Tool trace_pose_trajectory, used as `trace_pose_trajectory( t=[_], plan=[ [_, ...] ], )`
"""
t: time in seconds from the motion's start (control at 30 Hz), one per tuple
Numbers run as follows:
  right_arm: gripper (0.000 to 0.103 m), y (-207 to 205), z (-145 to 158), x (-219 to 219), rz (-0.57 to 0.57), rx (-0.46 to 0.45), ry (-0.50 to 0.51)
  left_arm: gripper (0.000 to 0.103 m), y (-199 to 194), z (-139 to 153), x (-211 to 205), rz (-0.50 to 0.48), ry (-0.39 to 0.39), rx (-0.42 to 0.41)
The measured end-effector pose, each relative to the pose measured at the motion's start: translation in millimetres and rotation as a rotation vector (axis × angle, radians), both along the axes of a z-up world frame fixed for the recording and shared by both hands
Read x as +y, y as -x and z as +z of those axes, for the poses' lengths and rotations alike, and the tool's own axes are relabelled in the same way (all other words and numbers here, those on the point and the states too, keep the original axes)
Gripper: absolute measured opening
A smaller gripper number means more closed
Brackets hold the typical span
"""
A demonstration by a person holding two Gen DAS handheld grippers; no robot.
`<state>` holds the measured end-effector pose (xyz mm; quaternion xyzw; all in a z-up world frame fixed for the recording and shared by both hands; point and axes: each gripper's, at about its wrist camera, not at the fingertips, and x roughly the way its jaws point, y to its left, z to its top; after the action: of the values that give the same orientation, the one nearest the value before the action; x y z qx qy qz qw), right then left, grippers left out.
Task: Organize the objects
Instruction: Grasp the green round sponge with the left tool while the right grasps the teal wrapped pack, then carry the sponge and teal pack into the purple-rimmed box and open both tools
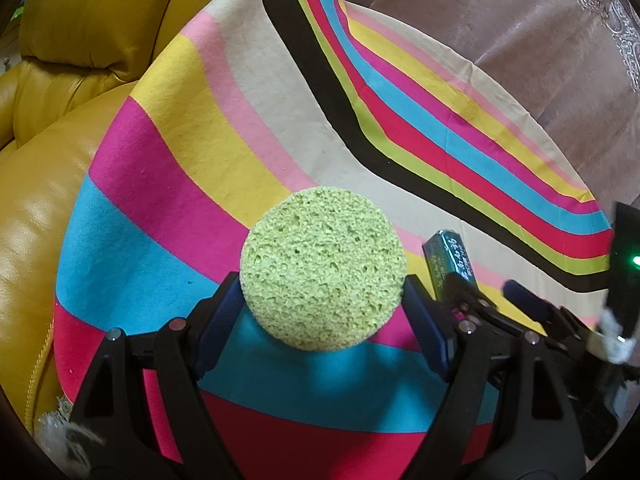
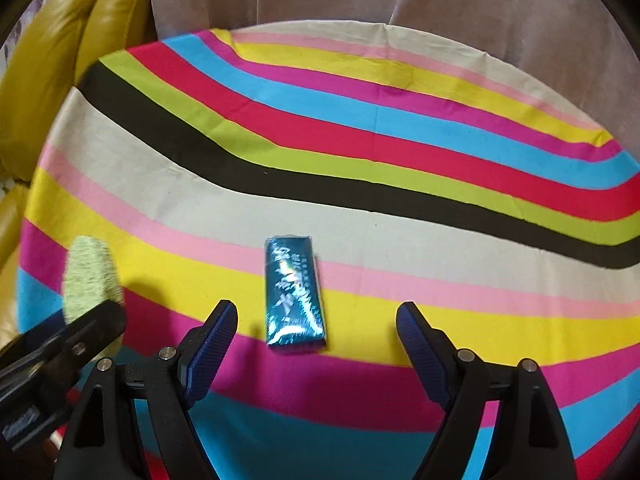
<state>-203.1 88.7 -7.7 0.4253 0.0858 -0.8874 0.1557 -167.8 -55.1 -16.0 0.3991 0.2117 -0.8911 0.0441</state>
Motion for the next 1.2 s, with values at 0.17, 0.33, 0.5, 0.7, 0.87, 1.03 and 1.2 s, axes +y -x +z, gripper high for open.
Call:
trace_pose_trajectory(
  t=[0.17, 0.33, 0.5, 0.7, 0.87, 1.03, 1.2],
  plan=[
    [0.061, 9, -12, -9, -0.003, -0.031, -0.026, 0.082, -2, 2, 1, -0.002, 0.001, -0.002],
    [0.036, 13, -17, -11, 0.005, -0.053, -0.029, 0.082, 0, 4, 3, -0.006, 0.009, -0.006],
    [0.034, 12, -17, -12, 0.013, -0.055, -0.029, 0.082, 1, 6, 3, -0.01, 0.014, -0.005],
    [0.034, -1, -7, -7, 0.012, -0.037, -0.036, 0.082, -1, 9, 6, -0.024, 0.018, -0.001],
    [0.034, -14, -2, 9, -0.017, -0.064, -0.025, 0.082, -10, 16, 11, -0.053, 0.019, 0.011],
    [0.034, -36, 13, 25, -0.035, -0.064, -0.013, 0.082, -23, 24, 20, -0.076, 0.017, 0.02],
    [0.034, -59, 25, 45, -0.059, -0.064, 0.001, 0.082, -32, 32, 31, -0.101, 0.013, 0.024]
  ],
)
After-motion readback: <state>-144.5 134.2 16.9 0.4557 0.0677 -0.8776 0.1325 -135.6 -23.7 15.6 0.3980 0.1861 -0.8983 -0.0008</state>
